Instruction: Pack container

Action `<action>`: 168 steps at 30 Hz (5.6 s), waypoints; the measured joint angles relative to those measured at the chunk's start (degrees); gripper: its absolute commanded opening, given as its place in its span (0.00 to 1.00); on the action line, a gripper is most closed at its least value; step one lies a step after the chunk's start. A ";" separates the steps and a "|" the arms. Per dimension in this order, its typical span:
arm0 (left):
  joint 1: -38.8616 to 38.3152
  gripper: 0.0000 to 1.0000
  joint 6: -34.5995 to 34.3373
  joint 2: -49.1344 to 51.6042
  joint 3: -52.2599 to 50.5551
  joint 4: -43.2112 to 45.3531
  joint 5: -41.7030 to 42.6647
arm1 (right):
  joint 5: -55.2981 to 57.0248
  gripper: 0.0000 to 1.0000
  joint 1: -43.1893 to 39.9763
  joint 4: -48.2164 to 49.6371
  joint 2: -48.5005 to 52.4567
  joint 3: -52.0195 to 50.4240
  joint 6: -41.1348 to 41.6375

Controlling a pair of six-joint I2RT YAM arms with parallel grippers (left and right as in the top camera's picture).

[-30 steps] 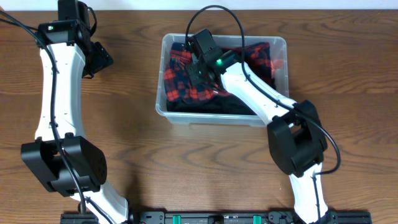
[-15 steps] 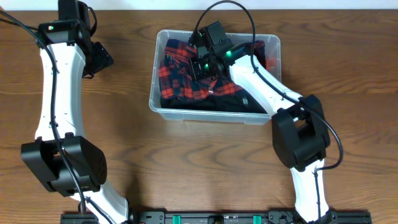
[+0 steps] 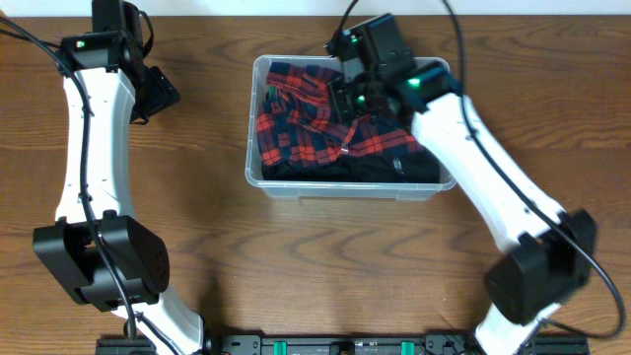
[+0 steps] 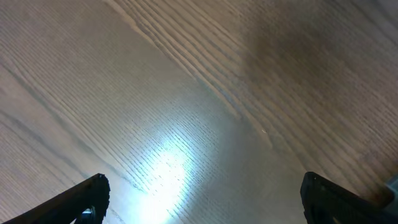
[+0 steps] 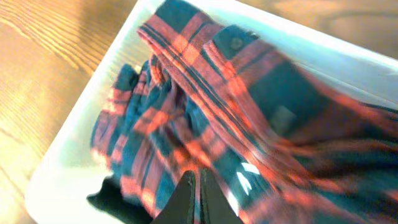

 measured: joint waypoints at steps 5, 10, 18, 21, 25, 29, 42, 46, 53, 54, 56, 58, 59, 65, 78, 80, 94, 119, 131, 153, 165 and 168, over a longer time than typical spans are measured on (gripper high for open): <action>-0.02 0.98 0.00 0.00 0.00 0.00 0.00 | 3.08 0.02 -3.93 -5.53 -6.71 -0.02 -0.66; -0.02 0.98 0.00 0.00 0.00 0.00 0.00 | 4.74 0.03 -11.65 -10.51 -14.86 -0.09 -0.74; -0.02 0.98 0.00 0.00 0.00 0.00 0.00 | 5.68 0.12 -16.61 -18.38 -32.54 -0.02 -3.58; 0.00 0.98 0.00 0.00 0.00 0.00 -0.02 | 5.66 0.15 -16.61 -22.34 -38.32 -0.02 -4.85; -0.02 0.98 0.00 0.00 0.00 0.00 0.00 | 5.64 0.56 -16.59 -27.43 -44.94 -0.04 -5.62; -0.02 0.98 0.00 0.00 0.00 0.00 0.00 | 5.66 0.99 -16.61 -31.26 -50.42 -0.04 -6.38; -0.02 0.98 0.00 0.00 0.00 0.00 0.00 | 5.68 0.99 -16.61 -44.63 -57.16 -0.02 -6.64; -0.02 0.98 0.00 0.00 0.00 0.00 0.00 | 5.66 0.99 -16.61 -46.84 -57.16 -0.04 -6.64; -0.02 0.98 0.00 0.00 0.00 0.00 0.00 | 5.68 0.99 -16.44 -47.63 -57.16 -0.04 -6.64; -0.02 0.98 0.00 0.00 0.00 0.00 0.00 | 5.68 0.99 -16.28 -47.69 -57.16 -0.04 -6.64; -0.02 0.98 0.00 0.00 0.00 0.00 0.00 | 5.70 0.99 -15.74 -47.63 -57.24 -0.04 -6.64; -0.02 0.98 0.00 0.00 0.00 0.00 -0.02 | 5.70 0.99 -15.10 -47.47 -57.59 -0.24 -6.64; -0.02 0.98 0.00 0.00 0.00 0.00 0.00 | 5.73 0.99 -14.67 -47.32 -58.07 -0.61 -6.67; -0.02 0.98 0.00 0.00 0.00 0.00 -0.02 | 5.81 0.99 -13.77 -43.34 -64.50 -7.80 -6.64; -0.02 0.98 0.00 0.00 0.00 0.00 0.00 | 7.74 0.99 -12.07 -15.58 -85.26 -45.24 -6.82; -0.02 0.98 0.00 0.00 0.00 0.00 -0.02 | 7.89 0.99 -11.69 -10.38 -87.67 -51.17 -6.82; -0.02 0.98 0.00 0.00 0.00 0.00 -0.02 | 8.26 0.99 -10.97 27.43 -100.41 -79.34 -6.84; -0.02 0.98 0.00 0.00 0.00 0.00 0.00 | 8.24 0.99 -15.58 54.90 -105.96 -100.21 -4.98; -0.02 0.98 0.00 0.00 0.00 0.00 -0.02 | 8.28 0.99 -23.47 45.66 -106.01 -100.30 -4.48; -0.02 0.98 0.00 0.00 0.00 0.00 0.00 | 8.35 0.99 -26.05 42.69 -105.98 -100.32 -4.13; -0.02 0.98 0.00 0.00 0.00 0.00 0.00 | 8.37 0.99 -26.05 42.69 -105.98 -100.32 -4.13; -0.02 0.98 0.00 0.00 0.00 0.00 0.00 | 8.35 0.99 -26.05 42.69 -105.98 -100.32 -4.13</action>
